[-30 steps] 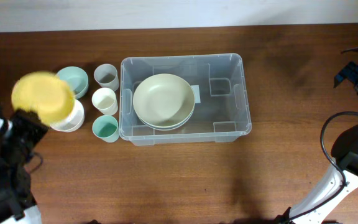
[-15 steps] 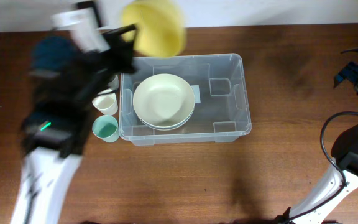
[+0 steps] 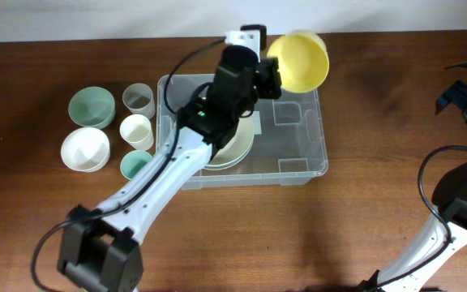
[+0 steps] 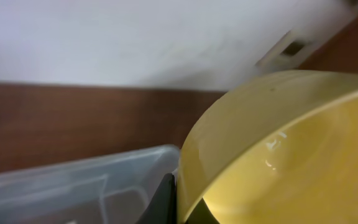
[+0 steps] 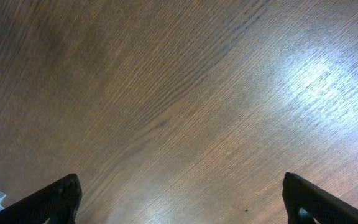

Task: Pack container
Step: 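Lift the yellow bowl and carry it over the container, then lower the yellow bowl into the container's right side and release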

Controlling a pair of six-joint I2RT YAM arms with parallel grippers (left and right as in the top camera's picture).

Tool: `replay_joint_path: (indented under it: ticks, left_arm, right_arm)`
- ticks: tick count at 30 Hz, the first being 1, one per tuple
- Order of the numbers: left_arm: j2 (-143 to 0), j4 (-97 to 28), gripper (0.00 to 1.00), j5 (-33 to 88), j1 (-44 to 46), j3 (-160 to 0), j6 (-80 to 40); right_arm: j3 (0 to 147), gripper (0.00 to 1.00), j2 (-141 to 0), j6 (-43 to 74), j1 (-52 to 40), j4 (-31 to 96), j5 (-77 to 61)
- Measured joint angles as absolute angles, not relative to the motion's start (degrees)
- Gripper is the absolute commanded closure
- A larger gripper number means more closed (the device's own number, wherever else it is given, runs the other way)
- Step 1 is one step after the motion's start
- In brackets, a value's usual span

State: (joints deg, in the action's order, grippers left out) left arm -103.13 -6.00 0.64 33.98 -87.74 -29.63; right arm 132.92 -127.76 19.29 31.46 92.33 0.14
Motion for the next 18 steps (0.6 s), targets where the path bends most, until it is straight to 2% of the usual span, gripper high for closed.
replay_joint_path:
  ticks: [18]
  left_arm:
    - [-110.2,-17.2,0.99,-0.7,34.9,-87.9,-29.6]
  right_arm:
    - [132.9,0.01,-127.8,19.3,31.5,92.3,0.1]
